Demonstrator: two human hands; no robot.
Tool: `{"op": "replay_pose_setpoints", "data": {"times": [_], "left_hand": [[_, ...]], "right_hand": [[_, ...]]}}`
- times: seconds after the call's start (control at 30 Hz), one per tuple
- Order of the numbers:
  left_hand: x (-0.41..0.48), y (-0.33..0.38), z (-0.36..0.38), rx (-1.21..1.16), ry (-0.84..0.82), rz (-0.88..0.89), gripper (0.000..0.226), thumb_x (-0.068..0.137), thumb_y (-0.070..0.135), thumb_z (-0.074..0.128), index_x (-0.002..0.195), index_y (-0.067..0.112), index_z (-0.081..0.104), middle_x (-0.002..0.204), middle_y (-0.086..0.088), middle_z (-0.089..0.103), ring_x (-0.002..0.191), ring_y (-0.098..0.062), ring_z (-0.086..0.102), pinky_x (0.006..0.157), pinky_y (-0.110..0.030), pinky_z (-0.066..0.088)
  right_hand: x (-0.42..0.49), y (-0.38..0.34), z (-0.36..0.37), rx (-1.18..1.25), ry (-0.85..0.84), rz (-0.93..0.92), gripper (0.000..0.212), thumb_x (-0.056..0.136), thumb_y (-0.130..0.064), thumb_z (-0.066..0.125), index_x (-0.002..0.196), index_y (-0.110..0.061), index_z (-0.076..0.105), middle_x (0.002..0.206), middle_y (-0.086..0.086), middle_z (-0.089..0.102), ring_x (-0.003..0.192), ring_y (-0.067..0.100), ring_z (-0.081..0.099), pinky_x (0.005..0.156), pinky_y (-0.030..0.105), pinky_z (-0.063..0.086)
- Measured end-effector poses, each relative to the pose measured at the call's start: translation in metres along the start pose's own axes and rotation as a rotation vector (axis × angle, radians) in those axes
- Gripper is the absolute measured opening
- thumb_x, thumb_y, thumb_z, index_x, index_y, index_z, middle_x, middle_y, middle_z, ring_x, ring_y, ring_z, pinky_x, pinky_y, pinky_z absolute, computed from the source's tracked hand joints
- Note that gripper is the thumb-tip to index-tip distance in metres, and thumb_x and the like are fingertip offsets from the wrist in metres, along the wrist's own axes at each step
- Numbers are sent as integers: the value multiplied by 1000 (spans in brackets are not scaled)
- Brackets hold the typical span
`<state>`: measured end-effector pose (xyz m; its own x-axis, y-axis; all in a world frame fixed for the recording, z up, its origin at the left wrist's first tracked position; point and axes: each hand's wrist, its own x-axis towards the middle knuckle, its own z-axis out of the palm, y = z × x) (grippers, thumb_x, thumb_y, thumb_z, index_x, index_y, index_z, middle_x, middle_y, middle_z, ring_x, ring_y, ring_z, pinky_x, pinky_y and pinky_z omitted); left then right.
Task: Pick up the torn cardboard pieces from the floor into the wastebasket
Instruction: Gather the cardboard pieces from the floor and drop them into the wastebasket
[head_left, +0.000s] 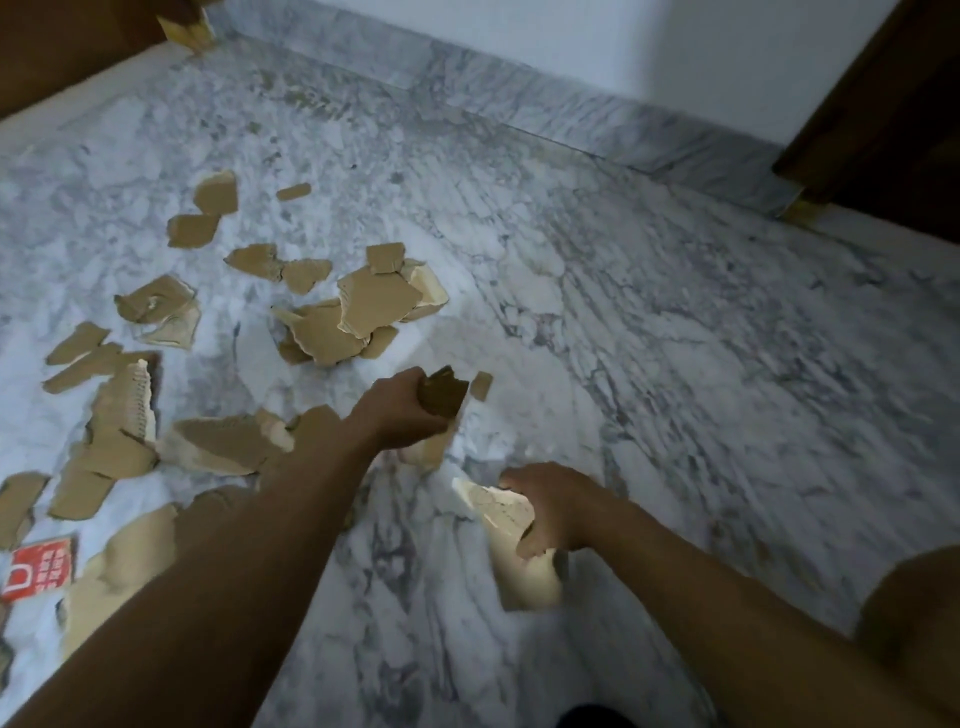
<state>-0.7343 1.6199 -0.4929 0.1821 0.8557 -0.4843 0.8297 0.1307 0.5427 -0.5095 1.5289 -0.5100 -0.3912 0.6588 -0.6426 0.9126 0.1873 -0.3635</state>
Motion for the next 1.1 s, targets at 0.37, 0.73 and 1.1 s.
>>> {"op": "replay_pose_setpoints", "data": {"times": [0.37, 0.73, 1.1], "left_hand": [[68, 31, 55, 185, 12, -19, 96, 60, 46, 81, 144, 32, 37, 126, -8, 65, 115, -32, 59, 97, -47, 48], [76, 41, 62, 196, 134, -26, 35, 65, 37, 85, 91, 22, 67, 96, -5, 68, 92, -29, 65, 73, -36, 52], [53, 13, 54, -58, 218, 34, 26, 83, 18, 70, 102, 13, 53, 94, -6, 60, 86, -25, 56, 68, -28, 39]], "right_hand": [[15, 8, 17, -99, 88, 59, 74, 56, -44, 94, 115, -14, 62, 114, 3, 61, 101, 26, 65, 80, 35, 47], [23, 12, 12, -66, 7, 0, 56, 59, -43, 92, 103, -20, 66, 108, -1, 67, 95, 23, 66, 75, 32, 50], [23, 23, 1, 88, -99, -31, 56, 73, -30, 84, 121, -17, 59, 112, 4, 66, 96, 26, 65, 80, 37, 54]]}}
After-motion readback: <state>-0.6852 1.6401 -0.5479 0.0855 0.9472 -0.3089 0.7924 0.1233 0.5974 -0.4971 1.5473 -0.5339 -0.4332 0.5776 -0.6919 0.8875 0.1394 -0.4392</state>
